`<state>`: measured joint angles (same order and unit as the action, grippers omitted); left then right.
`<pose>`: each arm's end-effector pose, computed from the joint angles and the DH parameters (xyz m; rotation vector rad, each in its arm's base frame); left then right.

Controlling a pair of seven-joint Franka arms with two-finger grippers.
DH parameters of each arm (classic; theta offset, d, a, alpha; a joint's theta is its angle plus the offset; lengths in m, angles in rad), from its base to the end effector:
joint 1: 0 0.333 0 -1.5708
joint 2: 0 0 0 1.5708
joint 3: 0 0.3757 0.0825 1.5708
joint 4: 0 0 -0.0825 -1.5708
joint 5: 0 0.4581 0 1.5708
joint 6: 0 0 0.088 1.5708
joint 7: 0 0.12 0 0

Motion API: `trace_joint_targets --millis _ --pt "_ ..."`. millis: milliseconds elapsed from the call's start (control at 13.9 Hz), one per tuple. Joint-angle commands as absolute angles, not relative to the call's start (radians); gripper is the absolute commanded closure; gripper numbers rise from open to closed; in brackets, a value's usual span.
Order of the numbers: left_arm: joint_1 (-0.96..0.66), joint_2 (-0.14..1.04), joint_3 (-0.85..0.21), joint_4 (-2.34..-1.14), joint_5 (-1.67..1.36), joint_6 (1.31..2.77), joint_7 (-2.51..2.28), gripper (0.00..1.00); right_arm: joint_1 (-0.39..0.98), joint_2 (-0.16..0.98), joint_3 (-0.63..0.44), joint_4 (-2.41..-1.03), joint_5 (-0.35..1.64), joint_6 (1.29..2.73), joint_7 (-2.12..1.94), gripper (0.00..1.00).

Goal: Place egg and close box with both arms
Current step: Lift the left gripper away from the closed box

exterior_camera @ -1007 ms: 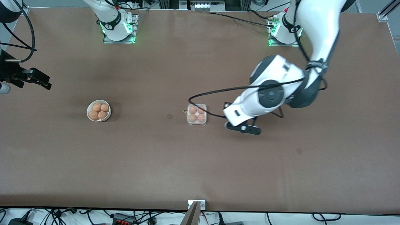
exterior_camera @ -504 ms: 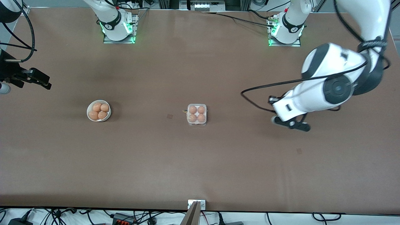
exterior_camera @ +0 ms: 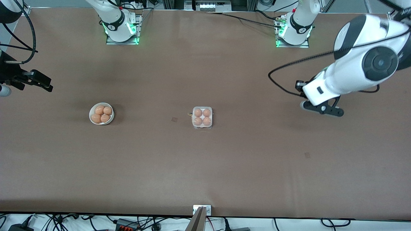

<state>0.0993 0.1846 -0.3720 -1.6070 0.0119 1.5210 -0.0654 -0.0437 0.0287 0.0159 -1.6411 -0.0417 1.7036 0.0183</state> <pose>0.6458 -0.1610 0.5359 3.0861 -0.3270 -0.4113 0.6489 -0.0227 0.6261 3.0994 -0.0640 0.0521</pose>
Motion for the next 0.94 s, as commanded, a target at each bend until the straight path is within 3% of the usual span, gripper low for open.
trace_joint_targets --millis 0,72,216,288,360,432,863 --pt "0.129 0.065 -0.38 -1.738 -0.014 1.536 -0.012 0.93 -0.046 0.014 0.017 -1.644 -0.044 1.701 0.002 0.0" --pt "0.136 0.063 -0.379 -1.73 -0.014 1.525 0.004 0.86 -0.046 0.014 0.017 -1.644 -0.044 1.701 0.002 0.0" --pt "0.182 0.066 -0.376 -1.704 -0.014 1.509 0.078 0.62 -0.046 0.009 0.017 -1.646 -0.044 1.698 0.003 0.0" --pt "0.201 0.069 -0.373 -1.691 -0.014 1.505 0.11 0.58 -0.048 0.005 0.015 -1.646 -0.044 1.686 0.002 0.0" --pt "0.222 0.071 -0.371 -1.687 -0.014 1.505 0.129 0.43 -0.048 0.003 0.014 -1.646 -0.044 1.669 -0.002 0.0" --pt "0.238 0.069 -0.371 -1.687 -0.014 1.503 0.141 0.0 -0.048 0.003 0.014 -1.646 -0.044 1.667 -0.002 0.0" --pt "0.285 0.097 -0.361 -1.585 0.018 1.457 0.259 0.0 -0.044 0.005 0.018 -1.647 -0.046 1.672 -0.002 0.0"
